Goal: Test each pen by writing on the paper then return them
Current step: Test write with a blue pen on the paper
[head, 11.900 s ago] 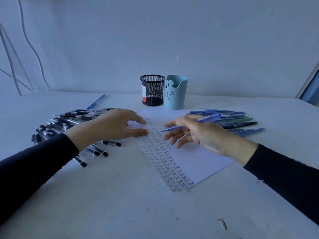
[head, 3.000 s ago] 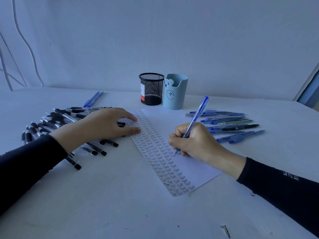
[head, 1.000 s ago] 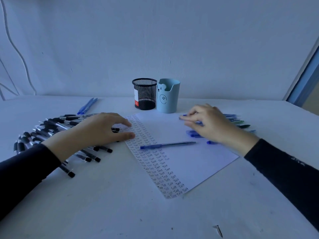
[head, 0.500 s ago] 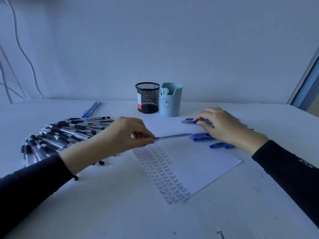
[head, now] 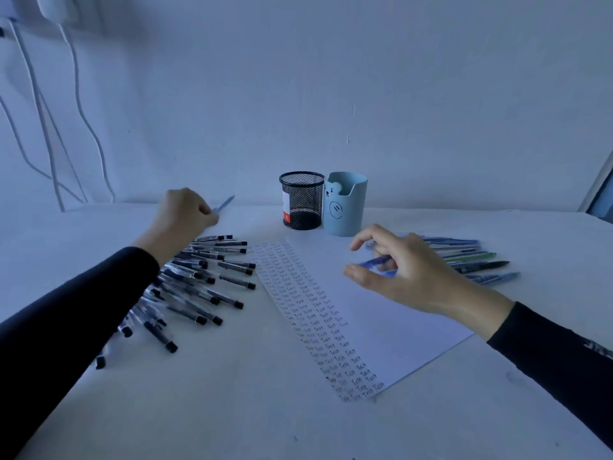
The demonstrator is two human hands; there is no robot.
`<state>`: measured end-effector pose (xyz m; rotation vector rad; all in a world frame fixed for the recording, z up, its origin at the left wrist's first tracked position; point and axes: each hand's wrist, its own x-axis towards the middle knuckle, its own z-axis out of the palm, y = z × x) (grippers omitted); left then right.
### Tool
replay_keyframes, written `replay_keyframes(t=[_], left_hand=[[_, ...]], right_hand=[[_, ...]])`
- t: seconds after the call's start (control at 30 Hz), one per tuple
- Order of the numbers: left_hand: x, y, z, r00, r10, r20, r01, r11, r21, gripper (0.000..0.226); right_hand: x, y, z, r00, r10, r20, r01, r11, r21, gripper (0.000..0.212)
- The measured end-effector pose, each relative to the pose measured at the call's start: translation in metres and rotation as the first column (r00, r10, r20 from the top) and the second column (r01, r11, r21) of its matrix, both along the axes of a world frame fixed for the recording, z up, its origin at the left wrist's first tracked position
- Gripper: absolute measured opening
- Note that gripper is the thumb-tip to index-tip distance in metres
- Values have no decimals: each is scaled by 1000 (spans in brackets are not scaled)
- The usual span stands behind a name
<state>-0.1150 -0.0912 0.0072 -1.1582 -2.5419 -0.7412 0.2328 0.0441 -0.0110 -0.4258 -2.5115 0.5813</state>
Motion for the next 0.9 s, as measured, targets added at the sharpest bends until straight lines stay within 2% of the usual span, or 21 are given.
replay_keyframes(t=[0.07,0.17,0.23,0.3,0.4,0.47,0.57,0.67,0.73,0.8,0.9], left_hand=[[-2,6,-7,1000,16,2,-15,998,-69,44],[-9,13,-10,997,74,6,-72,986,-148,34],[-14,15,-9,994,107,8,-104,978,-181,27],[-17,14,-10,993,114,1,-111,973,-200,27],[-22,12,-15,993,121,6,-117,973,-201,24],[-22,11,-14,994,110,-6,-109,977,-182,32],[-9,12,-4,1000,22,-2,-23,992,-125,43],[22,12,1,983,-185,2,185,977,-104,25],[48,9,-5,942,-335,-1,333,935,-121,19],[72,4,-17,892,-452,-6,445,880,-164,35],[90,-2,-28,862,-504,54,504,840,-201,64]], right_hand=[[0,1,1,998,51,-48,-54,995,-82,38],[0,-1,6,990,96,-98,-112,979,-171,32],[0,-3,9,987,117,-109,-141,957,-252,36],[-1,-4,10,986,119,-114,-150,933,-327,39],[-2,-6,12,974,94,-205,-172,898,-404,39],[-2,-6,14,968,66,-242,-188,830,-525,45],[-2,-9,14,986,29,-166,-136,716,-684,52],[-3,-14,11,992,45,-115,-119,599,-792,49],[-4,-19,11,992,82,-93,-122,535,-836,47],[-3,-23,9,994,96,-59,-103,556,-825,41],[-3,-34,3,997,76,-18,-69,748,-660,22]])
